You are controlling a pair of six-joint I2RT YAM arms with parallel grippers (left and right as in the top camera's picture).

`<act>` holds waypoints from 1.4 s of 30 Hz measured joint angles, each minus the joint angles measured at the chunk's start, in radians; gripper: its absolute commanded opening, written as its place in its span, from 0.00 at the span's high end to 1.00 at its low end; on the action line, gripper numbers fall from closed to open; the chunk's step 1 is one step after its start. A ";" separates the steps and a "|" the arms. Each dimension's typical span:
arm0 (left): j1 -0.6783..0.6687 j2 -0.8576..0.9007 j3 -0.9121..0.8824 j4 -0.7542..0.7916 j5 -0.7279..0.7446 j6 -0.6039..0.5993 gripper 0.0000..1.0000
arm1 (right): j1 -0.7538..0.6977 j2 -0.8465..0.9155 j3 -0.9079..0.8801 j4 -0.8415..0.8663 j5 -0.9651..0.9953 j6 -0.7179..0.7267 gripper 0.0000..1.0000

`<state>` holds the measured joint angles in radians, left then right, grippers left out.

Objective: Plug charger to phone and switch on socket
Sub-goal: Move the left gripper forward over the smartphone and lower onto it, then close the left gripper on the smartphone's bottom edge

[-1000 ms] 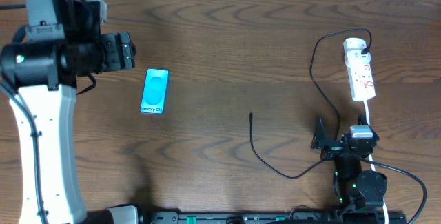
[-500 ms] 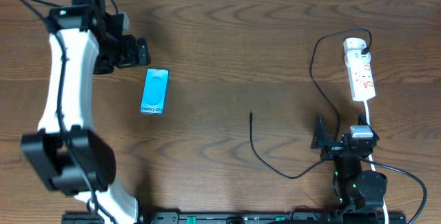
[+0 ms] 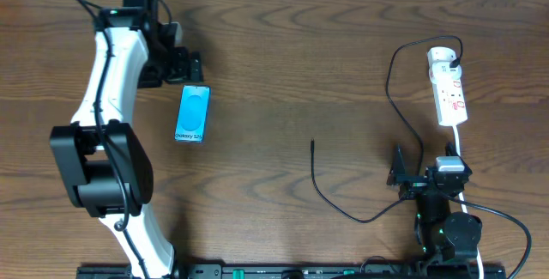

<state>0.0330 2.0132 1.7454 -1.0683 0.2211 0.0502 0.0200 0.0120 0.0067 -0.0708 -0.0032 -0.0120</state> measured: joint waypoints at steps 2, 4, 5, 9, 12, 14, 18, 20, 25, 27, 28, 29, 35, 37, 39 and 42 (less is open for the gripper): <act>-0.019 0.000 -0.018 0.011 -0.015 0.000 0.02 | 0.000 0.000 0.000 0.000 0.000 0.000 0.01; -0.035 0.000 -0.038 0.019 -0.026 0.000 0.02 | 0.000 0.000 0.000 0.000 0.000 0.000 0.01; -0.039 0.000 -0.045 0.021 -0.029 0.000 0.02 | 0.000 0.000 0.000 0.000 0.000 0.000 0.01; -0.042 0.000 -0.075 0.041 -0.050 -0.011 0.02 | 0.000 0.000 0.000 0.000 0.000 0.000 0.01; -0.042 0.000 -0.108 0.069 -0.074 -0.028 0.02 | 0.000 0.000 0.000 0.000 0.000 0.000 0.01; -0.042 0.000 -0.144 0.095 -0.082 -0.032 0.02 | 0.000 0.000 0.000 0.000 0.000 0.000 0.01; -0.042 0.000 -0.202 0.129 -0.090 -0.032 0.02 | 0.000 0.000 0.000 0.000 0.000 0.000 0.01; -0.042 0.000 -0.222 0.139 -0.090 -0.032 0.02 | 0.000 0.000 0.000 0.000 0.000 0.000 0.01; -0.042 0.000 -0.266 0.184 -0.090 -0.032 0.02 | 0.000 0.000 0.000 0.000 0.000 0.000 0.01; -0.042 0.000 -0.280 0.194 -0.090 -0.032 0.02 | 0.000 0.000 0.000 0.000 0.000 0.000 0.01; -0.042 0.000 -0.287 0.198 -0.090 -0.032 0.02 | 0.000 0.000 0.000 0.000 0.000 0.000 0.01; -0.042 0.000 -0.294 0.205 -0.090 -0.032 0.02 | 0.000 0.000 0.000 0.000 0.000 0.000 0.01; -0.042 0.000 -0.347 0.254 -0.090 -0.032 0.02 | 0.000 0.000 0.000 0.000 0.000 0.000 0.01; -0.042 0.000 -0.364 0.266 -0.090 -0.032 0.02 | 0.000 0.000 0.000 0.000 0.000 0.000 0.01; -0.042 0.000 -0.367 0.271 -0.090 -0.032 0.02 | 0.000 0.000 0.000 0.000 0.000 0.000 0.01; -0.042 0.000 -0.367 0.296 -0.090 -0.032 0.02 | 0.000 0.000 0.000 0.000 0.000 0.000 0.01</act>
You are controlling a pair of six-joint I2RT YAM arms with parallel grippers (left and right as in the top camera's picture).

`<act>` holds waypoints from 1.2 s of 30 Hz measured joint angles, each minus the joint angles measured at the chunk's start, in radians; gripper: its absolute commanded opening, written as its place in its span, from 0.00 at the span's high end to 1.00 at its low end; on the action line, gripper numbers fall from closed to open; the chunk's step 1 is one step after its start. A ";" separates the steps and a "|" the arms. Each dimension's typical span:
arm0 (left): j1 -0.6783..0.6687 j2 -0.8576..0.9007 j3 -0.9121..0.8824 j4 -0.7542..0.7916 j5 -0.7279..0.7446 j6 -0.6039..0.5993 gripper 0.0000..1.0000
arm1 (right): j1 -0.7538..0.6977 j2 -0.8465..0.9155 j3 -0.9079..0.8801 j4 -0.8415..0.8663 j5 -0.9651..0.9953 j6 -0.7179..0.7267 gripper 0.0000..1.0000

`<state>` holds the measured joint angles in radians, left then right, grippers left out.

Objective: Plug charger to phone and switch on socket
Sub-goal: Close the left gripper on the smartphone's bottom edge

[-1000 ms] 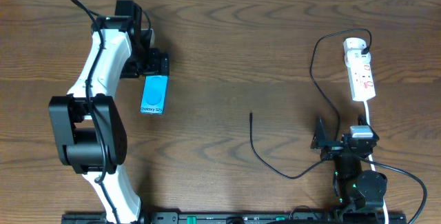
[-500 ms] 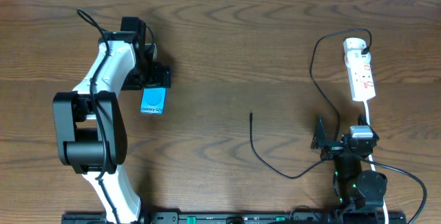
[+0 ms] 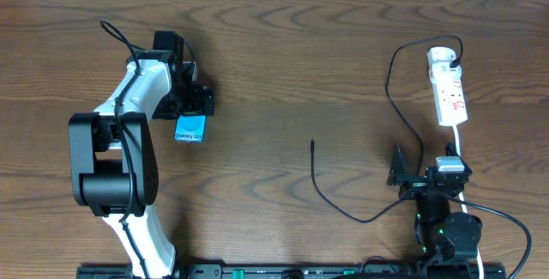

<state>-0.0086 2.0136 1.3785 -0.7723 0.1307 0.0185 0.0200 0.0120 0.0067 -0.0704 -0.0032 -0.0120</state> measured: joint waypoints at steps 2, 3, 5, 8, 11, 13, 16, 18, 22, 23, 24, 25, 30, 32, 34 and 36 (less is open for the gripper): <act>0.000 0.000 0.000 0.014 0.000 0.000 0.02 | 0.000 0.000 0.000 0.000 0.000 0.000 0.01; 0.000 0.000 0.000 0.018 0.000 0.000 0.02 | 0.000 0.000 0.000 0.000 0.000 0.000 0.01; 0.000 0.000 0.000 0.023 0.000 0.000 0.02 | 0.000 0.000 0.000 0.000 0.000 0.000 0.01; 0.000 0.000 -0.001 0.042 0.000 0.000 0.02 | 0.000 0.000 0.000 0.000 0.000 0.000 0.01; 0.000 0.000 -0.013 0.071 0.000 0.000 0.02 | 0.000 0.000 0.000 0.000 0.000 0.000 0.01; 0.000 0.000 -0.021 0.080 0.000 0.000 0.02 | 0.000 0.000 0.000 0.000 0.000 0.000 0.01; 0.000 0.000 -0.027 0.085 0.000 0.004 0.02 | 0.000 0.000 0.000 0.000 0.000 0.000 0.01; 0.000 0.000 -0.027 0.086 0.000 0.006 0.02 | 0.000 0.000 0.000 0.000 0.000 0.000 0.01; 0.000 0.000 -0.027 0.089 0.001 0.013 0.02 | 0.000 0.000 0.000 0.000 0.000 0.000 0.01; 0.000 0.000 -0.027 0.091 0.001 0.014 0.02 | 0.000 0.000 0.000 0.000 0.000 0.000 0.01; 0.000 0.000 -0.027 0.093 0.001 0.015 0.02 | 0.000 0.000 0.000 0.000 0.000 0.000 0.01; 0.000 0.000 -0.027 0.096 0.001 0.016 0.02 | 0.000 0.000 0.000 0.000 0.000 0.000 0.01; 0.000 0.000 -0.027 0.117 0.001 0.022 0.02 | 0.000 0.000 0.000 0.000 0.000 0.000 0.01; 0.000 0.000 -0.027 0.124 0.001 0.033 0.02 | 0.000 0.000 0.000 0.000 0.000 0.000 0.01; 0.000 0.000 -0.027 0.126 0.001 0.040 0.02 | 0.000 0.000 0.000 0.000 0.000 0.000 0.01; 0.000 0.000 -0.027 0.127 0.001 0.048 0.02 | 0.000 0.000 0.000 0.000 0.000 0.000 0.01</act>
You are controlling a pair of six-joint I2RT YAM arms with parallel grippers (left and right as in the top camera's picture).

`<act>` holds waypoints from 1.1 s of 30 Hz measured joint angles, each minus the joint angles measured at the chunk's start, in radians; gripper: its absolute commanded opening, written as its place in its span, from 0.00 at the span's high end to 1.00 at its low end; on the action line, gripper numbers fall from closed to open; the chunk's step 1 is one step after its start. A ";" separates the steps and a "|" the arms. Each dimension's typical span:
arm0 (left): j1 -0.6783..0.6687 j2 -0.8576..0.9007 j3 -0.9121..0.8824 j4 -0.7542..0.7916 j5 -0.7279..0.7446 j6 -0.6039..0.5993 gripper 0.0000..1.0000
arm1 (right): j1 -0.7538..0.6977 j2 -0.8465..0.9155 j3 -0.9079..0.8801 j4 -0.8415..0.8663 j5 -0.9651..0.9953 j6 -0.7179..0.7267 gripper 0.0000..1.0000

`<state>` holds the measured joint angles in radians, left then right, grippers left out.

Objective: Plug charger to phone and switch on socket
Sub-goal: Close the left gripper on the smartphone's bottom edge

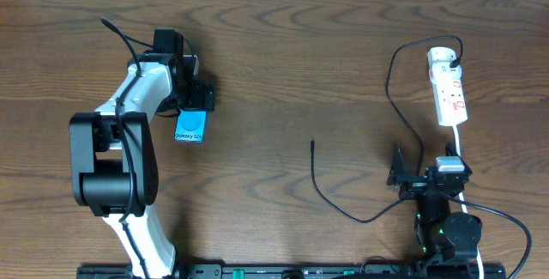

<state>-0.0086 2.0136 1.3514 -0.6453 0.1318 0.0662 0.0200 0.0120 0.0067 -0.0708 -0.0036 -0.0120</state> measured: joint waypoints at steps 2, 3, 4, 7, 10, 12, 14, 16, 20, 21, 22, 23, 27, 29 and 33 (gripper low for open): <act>0.000 0.000 0.000 0.001 0.004 0.011 0.02 | 0.000 0.000 0.000 0.000 0.000 0.000 0.01; 0.000 0.000 0.000 0.003 0.005 0.015 0.02 | 0.000 0.000 0.000 0.000 0.000 0.000 0.01; 0.000 0.000 0.000 0.005 0.008 0.017 0.02 | 0.000 0.000 0.000 0.000 0.000 0.000 0.01; 0.000 0.000 0.000 0.007 0.012 0.021 0.02 | 0.000 0.000 0.000 0.000 0.000 0.000 0.01; 0.000 0.000 0.000 0.007 0.016 0.021 0.02 | 0.000 0.000 0.000 0.000 0.000 0.000 0.01; 0.000 0.000 0.000 0.007 0.019 0.021 0.02 | 0.000 0.000 0.000 0.000 0.000 0.000 0.01; 0.000 0.000 0.000 0.005 0.019 0.021 0.02 | 0.000 0.000 0.000 0.000 0.000 0.000 0.01; 0.000 0.000 -0.002 0.005 0.019 0.021 0.02 | 0.000 0.000 0.000 0.000 0.000 0.000 0.01; 0.000 0.000 -0.014 0.003 0.019 0.021 0.02 | 0.000 0.000 0.000 0.000 0.000 0.000 0.01; 0.000 0.000 -0.017 0.002 0.019 0.021 0.02 | 0.000 0.000 0.000 0.000 0.000 0.000 0.01; 0.000 0.000 -0.018 0.002 0.019 0.021 0.02 | 0.000 0.000 0.000 0.000 0.000 0.000 0.01; 0.000 0.000 -0.018 0.002 0.019 0.021 0.02 | 0.000 0.000 0.000 0.000 0.000 0.000 0.01; 0.000 0.000 -0.018 0.002 0.019 0.021 0.02 | 0.000 0.000 0.000 0.000 0.000 0.000 0.01; 0.000 0.000 -0.018 0.002 0.019 0.021 0.02 | 0.000 0.000 0.000 0.000 0.000 0.000 0.01; 0.000 0.000 -0.021 0.006 0.019 0.021 0.02 | 0.000 0.000 0.000 0.000 0.000 0.000 0.01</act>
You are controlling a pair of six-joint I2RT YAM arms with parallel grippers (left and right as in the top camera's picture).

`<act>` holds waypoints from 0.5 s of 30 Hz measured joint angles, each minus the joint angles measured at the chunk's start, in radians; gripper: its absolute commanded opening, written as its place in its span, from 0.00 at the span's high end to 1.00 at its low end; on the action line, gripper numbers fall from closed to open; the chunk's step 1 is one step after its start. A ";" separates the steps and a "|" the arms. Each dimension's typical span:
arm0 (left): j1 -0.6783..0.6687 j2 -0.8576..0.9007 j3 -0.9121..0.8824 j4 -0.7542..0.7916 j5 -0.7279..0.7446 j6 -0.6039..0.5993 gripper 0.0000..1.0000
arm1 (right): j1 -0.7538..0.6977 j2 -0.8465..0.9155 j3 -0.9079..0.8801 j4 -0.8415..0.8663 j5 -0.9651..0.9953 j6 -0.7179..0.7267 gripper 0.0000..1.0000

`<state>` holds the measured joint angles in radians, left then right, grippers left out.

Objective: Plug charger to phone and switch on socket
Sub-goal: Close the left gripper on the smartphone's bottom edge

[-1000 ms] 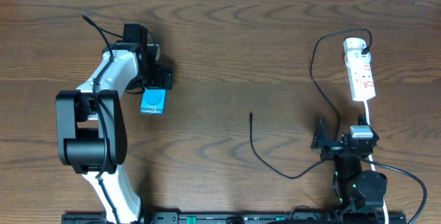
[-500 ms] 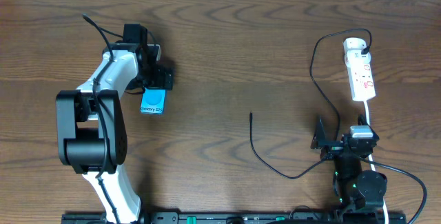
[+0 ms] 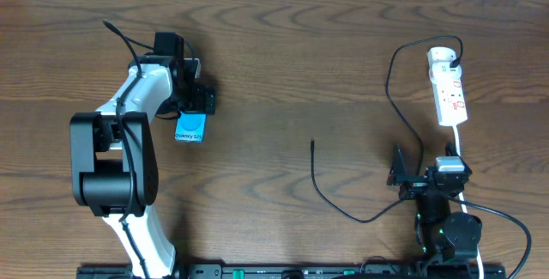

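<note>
A blue phone (image 3: 192, 129) lies flat at the left, its near half showing. My left gripper (image 3: 198, 100) sits over its far end with a finger against each long side, apparently shut on it. The black charger cable (image 3: 319, 191) loops across the middle; its free tip (image 3: 313, 142) lies bare on the wood, far from the phone. Its other end is plugged into the white socket strip (image 3: 449, 90) at the far right. My right gripper (image 3: 396, 176) rests at the near right beside the cable, too small to read its jaws.
The brown wooden table (image 3: 283, 47) carries everything. The left arm's white links (image 3: 129, 107) stretch from the near left edge. The socket strip's white lead (image 3: 461, 154) runs toward the right arm's base (image 3: 446, 227). A black rail (image 3: 257, 272) borders the near edge.
The left gripper has barely shifted, sitting slightly lower over the phone's far end with its fingers a little closer together. The phone, cable and right arm are unchanged.
The left gripper first hung behind the phone, which lay fully visible. Then it was down over the phone's far half, covering it, and it has stayed there. The phone has kept its place, and the cable, socket strip and right arm have stayed still throughout.
</note>
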<state>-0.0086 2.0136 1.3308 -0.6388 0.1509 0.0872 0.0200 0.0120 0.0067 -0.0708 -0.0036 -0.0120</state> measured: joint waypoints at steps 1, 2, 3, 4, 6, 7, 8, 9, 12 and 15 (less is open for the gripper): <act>0.000 0.000 -0.002 0.003 0.000 0.000 0.02 | 0.000 0.000 0.000 0.000 0.000 0.000 0.01; 0.000 0.000 -0.005 0.008 -0.001 0.000 0.02 | 0.000 0.000 0.000 0.000 0.000 0.000 0.01; 0.000 -0.002 -0.010 0.013 -0.001 0.000 0.02 | 0.000 0.000 0.000 0.000 0.000 0.000 0.01; 0.000 -0.005 -0.014 0.018 -0.002 0.000 0.02 | 0.000 0.000 0.000 0.000 0.000 0.000 0.01; 0.000 -0.011 -0.025 0.029 -0.002 0.000 0.02 | 0.000 0.000 0.000 0.000 0.000 0.000 0.01; 0.000 -0.013 -0.029 0.035 -0.003 0.000 0.02 | 0.000 0.000 0.000 0.000 0.000 0.000 0.01; 0.000 -0.014 -0.031 0.036 -0.003 0.000 0.02 | 0.000 0.000 0.000 0.000 0.000 0.000 0.01; 0.000 -0.014 -0.031 0.037 -0.003 0.000 0.02 | 0.000 0.000 0.000 0.000 0.000 0.000 0.01; 0.000 -0.014 -0.031 0.037 -0.004 0.000 0.02 | 0.000 0.000 0.000 0.000 0.000 0.000 0.01; -0.001 -0.014 -0.031 0.037 -0.007 0.000 0.02 | 0.000 0.000 0.000 0.000 0.000 0.000 0.01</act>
<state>-0.0097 1.9991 1.2999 -0.6018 0.1436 0.0872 0.0200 0.0120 0.0067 -0.0708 -0.0036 -0.0116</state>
